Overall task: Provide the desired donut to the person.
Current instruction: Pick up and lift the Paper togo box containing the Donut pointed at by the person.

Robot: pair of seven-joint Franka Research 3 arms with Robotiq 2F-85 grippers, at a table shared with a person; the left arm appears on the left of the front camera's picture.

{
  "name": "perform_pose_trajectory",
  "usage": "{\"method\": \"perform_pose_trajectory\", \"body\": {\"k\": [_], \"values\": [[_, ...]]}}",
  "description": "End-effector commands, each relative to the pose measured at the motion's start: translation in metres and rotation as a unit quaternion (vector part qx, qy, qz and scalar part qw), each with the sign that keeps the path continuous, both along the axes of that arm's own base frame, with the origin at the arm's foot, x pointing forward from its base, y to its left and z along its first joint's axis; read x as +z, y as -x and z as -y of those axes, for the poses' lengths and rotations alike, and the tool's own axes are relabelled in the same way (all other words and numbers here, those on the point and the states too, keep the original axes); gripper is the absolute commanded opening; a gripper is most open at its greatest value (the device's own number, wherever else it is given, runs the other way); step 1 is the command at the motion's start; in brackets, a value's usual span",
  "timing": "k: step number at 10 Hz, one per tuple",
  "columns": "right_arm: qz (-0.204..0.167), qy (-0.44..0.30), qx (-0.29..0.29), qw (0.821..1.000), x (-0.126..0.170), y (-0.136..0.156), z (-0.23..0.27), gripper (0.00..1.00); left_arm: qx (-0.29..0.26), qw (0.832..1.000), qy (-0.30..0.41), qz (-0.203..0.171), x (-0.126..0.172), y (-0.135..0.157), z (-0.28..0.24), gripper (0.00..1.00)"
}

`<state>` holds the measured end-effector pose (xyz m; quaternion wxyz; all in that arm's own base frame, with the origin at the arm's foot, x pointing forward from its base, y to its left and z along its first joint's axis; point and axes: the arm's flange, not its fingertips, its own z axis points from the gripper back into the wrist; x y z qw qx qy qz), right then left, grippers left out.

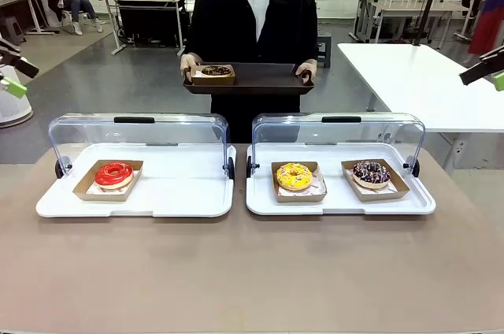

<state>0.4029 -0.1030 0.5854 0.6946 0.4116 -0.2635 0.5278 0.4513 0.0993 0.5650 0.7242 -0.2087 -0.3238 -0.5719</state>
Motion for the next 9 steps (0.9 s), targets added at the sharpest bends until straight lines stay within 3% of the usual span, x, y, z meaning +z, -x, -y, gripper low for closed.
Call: {"method": "perform_pose_trajectory", "body": {"k": [1,6,9], "values": [[0.004,-0.007,0.005,1.000,0.000,-0.001,-0.001,1.00,-0.008,0.999,0.051,0.009,-0.015,0.012,-0.020,1.00],[0.004,-0.007,0.005,1.000,0.000,-0.001,-0.001,1.00,-0.071,0.991,0.112,-0.005,-0.016,0.009,-0.046,1.00],[0.004,-0.007,0.005,1.000,0.000,-0.001,-0.001,1.00,-0.060,0.990,0.131,0.005,-0.014,0.003,-0.045,1.00]]}}
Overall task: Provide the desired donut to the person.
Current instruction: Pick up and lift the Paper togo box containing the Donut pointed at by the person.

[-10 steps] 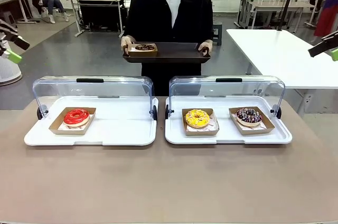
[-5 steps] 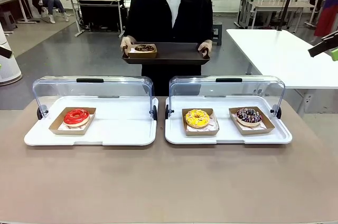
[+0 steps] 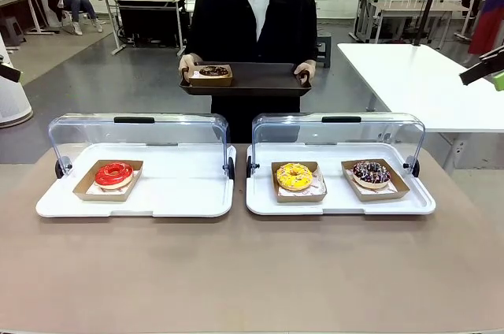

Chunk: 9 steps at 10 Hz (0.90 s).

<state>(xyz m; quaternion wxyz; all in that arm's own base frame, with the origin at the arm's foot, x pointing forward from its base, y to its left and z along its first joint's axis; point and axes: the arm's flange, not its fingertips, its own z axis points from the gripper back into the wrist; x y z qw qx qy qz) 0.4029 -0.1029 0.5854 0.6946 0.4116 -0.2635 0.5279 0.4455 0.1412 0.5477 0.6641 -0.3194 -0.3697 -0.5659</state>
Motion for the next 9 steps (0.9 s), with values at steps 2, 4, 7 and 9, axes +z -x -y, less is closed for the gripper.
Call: {"method": "perform_pose_trajectory", "body": {"k": [2,4,7,9], "values": [[0.004,-0.007,0.004,1.000,0.0004,-0.0006,-0.0005,1.00,0.002,1.000,0.014,0.021,0.0038,-0.0027,-0.0054,1.00],[0.004,-0.007,0.004,1.000,0.0004,-0.0006,-0.0005,1.00,0.000,1.000,0.021,0.012,0.0030,-0.0040,-0.0035,1.00],[0.004,-0.007,0.004,1.000,0.0004,-0.0006,-0.0005,1.00,0.007,1.000,0.007,0.004,0.0024,-0.0017,-0.0029,1.00],[0.004,-0.007,0.004,1.000,0.0004,-0.0006,-0.0005,1.00,0.007,1.000,0.007,0.004,0.0024,-0.0017,-0.0029,1.00]]}}
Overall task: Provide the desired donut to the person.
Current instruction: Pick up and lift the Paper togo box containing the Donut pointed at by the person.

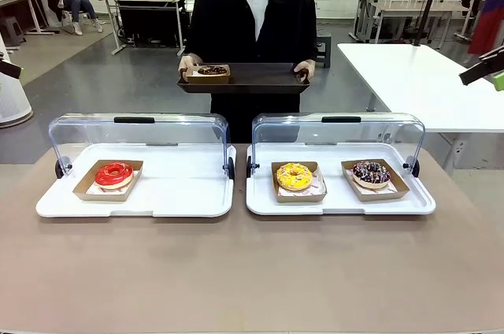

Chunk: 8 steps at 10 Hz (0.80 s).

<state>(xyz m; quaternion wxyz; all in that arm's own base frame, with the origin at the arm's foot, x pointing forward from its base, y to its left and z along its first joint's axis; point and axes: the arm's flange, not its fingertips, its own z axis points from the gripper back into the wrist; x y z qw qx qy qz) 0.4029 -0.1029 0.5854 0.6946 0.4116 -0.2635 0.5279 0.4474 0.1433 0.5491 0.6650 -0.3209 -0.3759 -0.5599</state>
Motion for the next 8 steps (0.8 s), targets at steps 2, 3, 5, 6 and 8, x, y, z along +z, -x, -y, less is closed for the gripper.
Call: {"method": "perform_pose_trajectory", "body": {"k": [2,3,5,6,8], "values": [[0.004,-0.007,0.004,1.000,0.0004,-0.0006,-0.0005,1.00,0.001,1.000,0.001,0.003,0.0010,0.0001,-0.0008,1.00],[0.004,-0.007,0.004,1.000,0.0004,-0.0006,-0.0005,1.00,0.001,1.000,0.001,0.003,0.0010,0.0001,-0.0008,1.00],[0.004,-0.007,0.004,1.000,0.0004,-0.0006,-0.0005,1.00,0.001,1.000,0.001,0.003,0.0010,0.0001,-0.0008,1.00],[0.004,-0.007,0.004,1.000,0.0004,-0.0006,-0.0005,1.00,0.001,1.000,0.001,0.003,0.0010,0.0001,-0.0008,1.00],[0.004,-0.007,0.004,1.000,0.0004,-0.0006,-0.0005,1.00,0.001,1.000,0.001,0.003,0.0010,0.0001,-0.0008,1.00]]}}
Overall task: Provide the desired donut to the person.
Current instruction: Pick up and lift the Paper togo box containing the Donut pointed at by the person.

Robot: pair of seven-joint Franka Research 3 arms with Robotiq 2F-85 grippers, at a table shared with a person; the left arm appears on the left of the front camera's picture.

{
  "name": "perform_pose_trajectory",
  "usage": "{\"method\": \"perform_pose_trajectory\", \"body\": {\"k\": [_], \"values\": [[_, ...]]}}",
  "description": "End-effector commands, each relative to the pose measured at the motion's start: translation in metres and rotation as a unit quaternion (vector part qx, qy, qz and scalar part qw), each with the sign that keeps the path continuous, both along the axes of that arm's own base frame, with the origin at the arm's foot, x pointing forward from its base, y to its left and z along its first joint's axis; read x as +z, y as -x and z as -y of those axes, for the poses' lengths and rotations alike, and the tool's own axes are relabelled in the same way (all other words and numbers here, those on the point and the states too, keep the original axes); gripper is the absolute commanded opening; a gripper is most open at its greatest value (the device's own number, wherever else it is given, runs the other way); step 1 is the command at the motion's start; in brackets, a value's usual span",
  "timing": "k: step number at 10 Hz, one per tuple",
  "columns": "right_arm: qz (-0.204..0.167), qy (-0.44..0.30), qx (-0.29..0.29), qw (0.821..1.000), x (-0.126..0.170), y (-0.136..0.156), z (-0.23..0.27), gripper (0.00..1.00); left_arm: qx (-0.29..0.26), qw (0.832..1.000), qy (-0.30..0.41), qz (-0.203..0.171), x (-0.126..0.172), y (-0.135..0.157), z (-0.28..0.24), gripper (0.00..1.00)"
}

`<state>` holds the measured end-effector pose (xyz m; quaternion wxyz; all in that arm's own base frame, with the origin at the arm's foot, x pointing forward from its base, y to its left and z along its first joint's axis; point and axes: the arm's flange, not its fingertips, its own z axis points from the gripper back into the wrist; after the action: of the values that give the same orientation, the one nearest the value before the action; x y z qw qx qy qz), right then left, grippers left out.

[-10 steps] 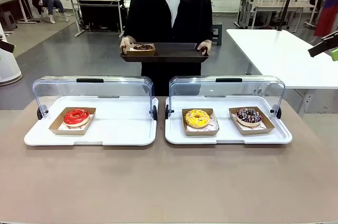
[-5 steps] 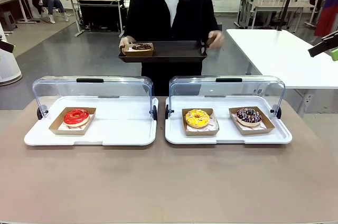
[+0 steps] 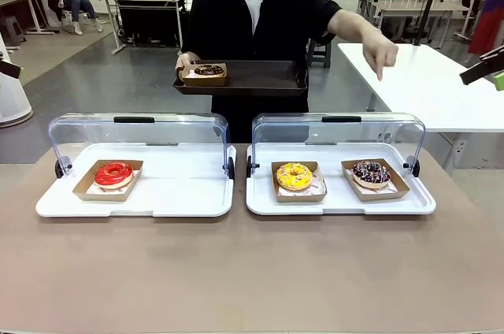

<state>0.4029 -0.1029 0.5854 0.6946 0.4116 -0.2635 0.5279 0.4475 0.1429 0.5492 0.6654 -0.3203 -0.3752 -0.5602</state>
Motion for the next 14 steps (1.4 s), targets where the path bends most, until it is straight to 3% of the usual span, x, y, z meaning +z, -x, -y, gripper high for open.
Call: {"method": "perform_pose_trajectory", "body": {"k": [1,14], "values": [[0.004,-0.007,0.004,1.000,0.0004,-0.0006,-0.0005,1.00,0.001,1.000,0.002,0.003,0.0009,0.0002,-0.0012,1.00],[0.004,-0.007,0.004,1.000,0.0004,-0.0006,-0.0005,1.00,0.001,1.000,0.002,0.003,0.0009,0.0002,-0.0012,1.00]]}}
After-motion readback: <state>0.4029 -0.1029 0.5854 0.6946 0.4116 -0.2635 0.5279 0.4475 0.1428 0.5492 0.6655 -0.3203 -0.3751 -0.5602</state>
